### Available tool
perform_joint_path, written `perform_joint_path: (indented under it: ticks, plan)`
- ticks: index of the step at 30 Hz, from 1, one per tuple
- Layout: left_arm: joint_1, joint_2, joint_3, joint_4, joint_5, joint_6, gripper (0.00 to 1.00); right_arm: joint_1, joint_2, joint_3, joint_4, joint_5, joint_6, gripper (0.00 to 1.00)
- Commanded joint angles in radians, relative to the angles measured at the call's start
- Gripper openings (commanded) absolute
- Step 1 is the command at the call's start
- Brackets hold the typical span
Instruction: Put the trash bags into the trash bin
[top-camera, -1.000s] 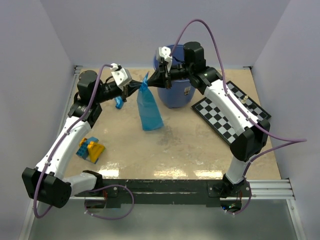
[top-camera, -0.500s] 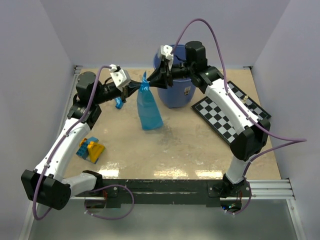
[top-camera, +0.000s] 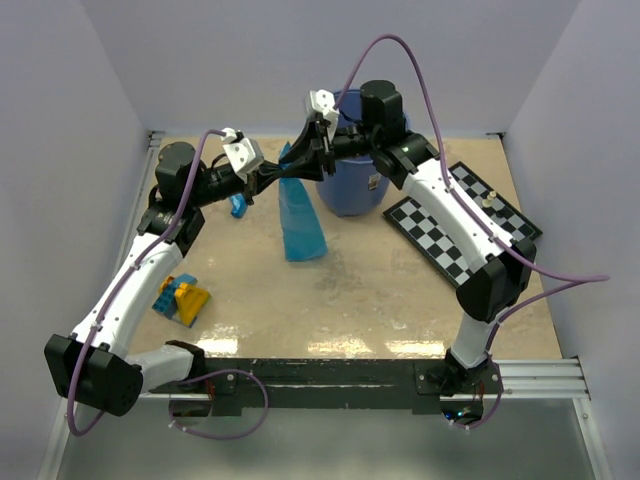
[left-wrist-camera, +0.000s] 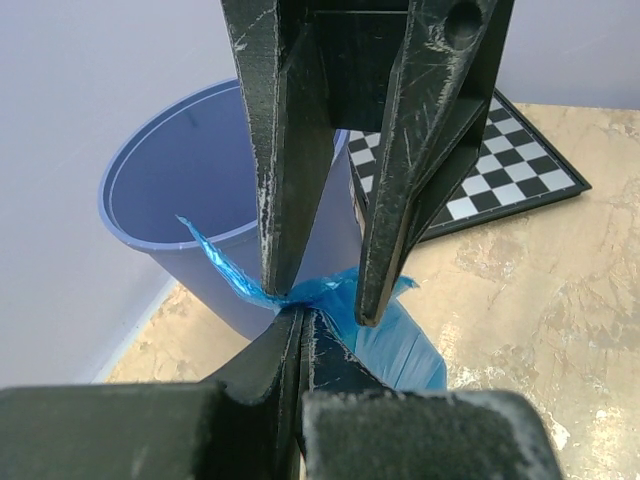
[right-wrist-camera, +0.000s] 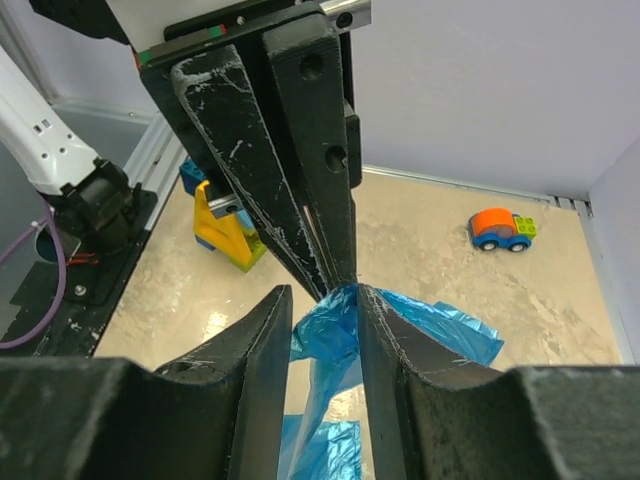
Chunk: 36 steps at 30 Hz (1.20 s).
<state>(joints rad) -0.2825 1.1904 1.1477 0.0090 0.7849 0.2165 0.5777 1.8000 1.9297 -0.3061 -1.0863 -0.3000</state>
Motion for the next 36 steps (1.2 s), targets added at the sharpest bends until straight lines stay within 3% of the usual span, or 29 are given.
perform_joint_path:
  ticks: [1,11,20,29,36]
  plan:
    - [-0.001,-0.017,0.033,0.034,0.005,-0.014,0.0,-0.006,-0.011,0.017,-0.001,0.035,-0.018,0.36]
    - [0.0,-0.018,0.033,0.009,0.004,-0.005,0.0,-0.053,-0.076,0.034,0.056,0.028,0.061,0.4]
    - [0.0,-0.022,0.032,0.019,0.008,-0.016,0.0,-0.081,-0.08,-0.049,0.006,0.223,-0.011,0.41]
    - [0.002,-0.023,0.03,0.014,0.005,-0.016,0.0,-0.039,-0.041,-0.018,-0.068,0.117,-0.085,0.52]
    - [0.0,-0.023,0.032,0.014,0.008,-0.012,0.0,-0.007,-0.027,-0.02,-0.073,0.108,-0.097,0.51]
